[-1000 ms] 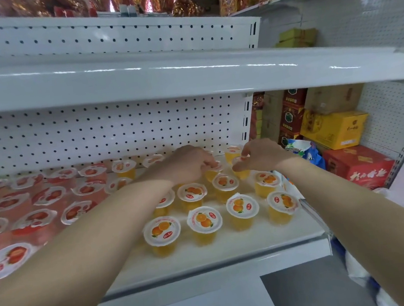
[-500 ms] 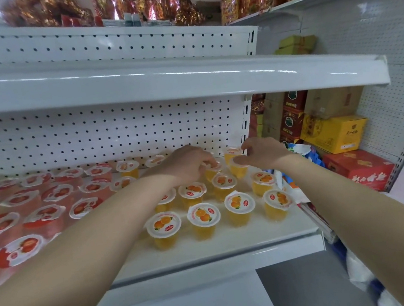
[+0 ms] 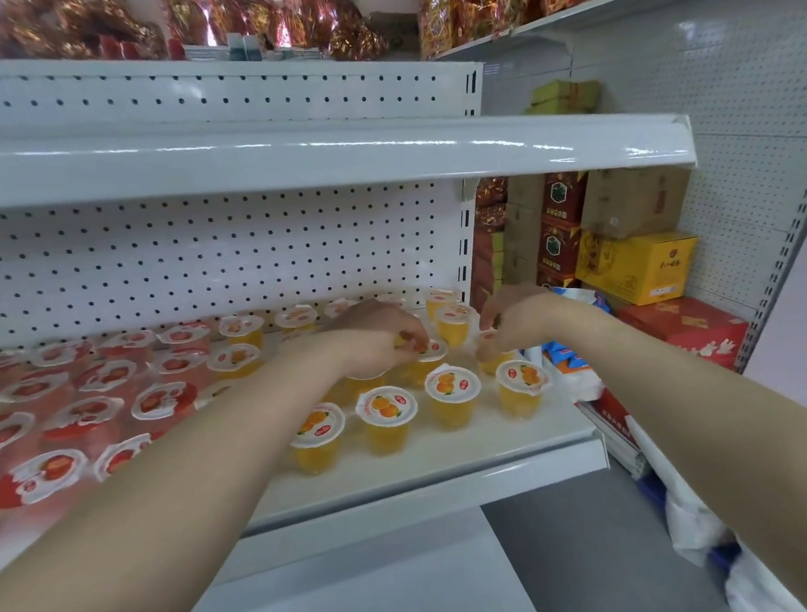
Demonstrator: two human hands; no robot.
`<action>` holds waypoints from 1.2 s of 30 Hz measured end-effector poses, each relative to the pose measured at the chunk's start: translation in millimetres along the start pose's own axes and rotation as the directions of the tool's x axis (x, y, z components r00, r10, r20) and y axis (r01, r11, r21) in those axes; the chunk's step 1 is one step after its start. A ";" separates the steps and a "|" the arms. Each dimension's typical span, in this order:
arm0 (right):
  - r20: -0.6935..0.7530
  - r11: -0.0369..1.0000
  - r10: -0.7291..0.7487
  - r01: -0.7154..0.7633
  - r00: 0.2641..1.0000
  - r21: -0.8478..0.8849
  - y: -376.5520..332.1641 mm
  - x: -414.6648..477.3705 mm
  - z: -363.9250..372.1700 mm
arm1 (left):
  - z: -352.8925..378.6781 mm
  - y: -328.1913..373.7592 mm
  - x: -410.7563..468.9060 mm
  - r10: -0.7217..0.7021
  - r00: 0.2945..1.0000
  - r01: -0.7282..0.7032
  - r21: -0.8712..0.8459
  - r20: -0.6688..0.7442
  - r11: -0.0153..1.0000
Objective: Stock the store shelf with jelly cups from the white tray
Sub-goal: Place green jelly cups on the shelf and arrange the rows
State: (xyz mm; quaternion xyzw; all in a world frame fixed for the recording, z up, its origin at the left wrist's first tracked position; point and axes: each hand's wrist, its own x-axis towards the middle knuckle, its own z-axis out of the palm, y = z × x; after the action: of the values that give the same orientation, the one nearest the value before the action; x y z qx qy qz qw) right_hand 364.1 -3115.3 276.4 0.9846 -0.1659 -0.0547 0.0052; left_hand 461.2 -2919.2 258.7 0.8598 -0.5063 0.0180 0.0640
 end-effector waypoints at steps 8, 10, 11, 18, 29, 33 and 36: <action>-0.090 0.991 0.078 -0.067 0.993 0.114 -3.8 15.4 14.6 | 4.2 -0.8 7.9 0.052 0.995 -0.055 0.037 0.083 0.998; -0.086 0.992 0.080 -0.071 0.993 0.108 -4.0 17.0 15.8 | 6.2 -0.3 10.4 0.061 0.994 -0.065 0.040 0.093 0.997; -0.082 0.992 0.082 -0.073 0.993 0.105 -2.7 17.2 16.7 | 7.0 -0.6 11.7 0.069 0.993 -0.072 0.036 0.091 0.997; -0.107 0.987 0.040 -0.022 0.993 0.162 11.2 10.2 21.6 | 6.3 -1.9 10.3 0.032 0.993 -0.035 0.021 0.117 0.999; -0.222 0.964 0.043 0.019 0.974 0.267 23.5 -48.6 16.7 | -2.7 25.4 -36.0 0.035 0.989 -0.059 -0.174 -0.140 0.983; -0.104 0.950 0.015 0.018 0.994 0.312 16.8 -70.6 25.8 | 6.3 42.2 -50.5 0.070 0.990 -0.073 -0.023 -0.122 0.997; -0.144 0.978 0.031 0.001 0.989 0.211 11.3 -72.2 40.7 | 15.7 47.3 -52.9 0.032 0.992 -0.026 0.050 -0.124 0.998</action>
State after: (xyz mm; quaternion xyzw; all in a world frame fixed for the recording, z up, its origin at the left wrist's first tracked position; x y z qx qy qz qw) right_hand 288.2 -3102.0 244.0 0.9797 -0.1774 0.0357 -0.0862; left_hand 393.6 -2897.9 242.4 0.8509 -0.5131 0.0847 0.0742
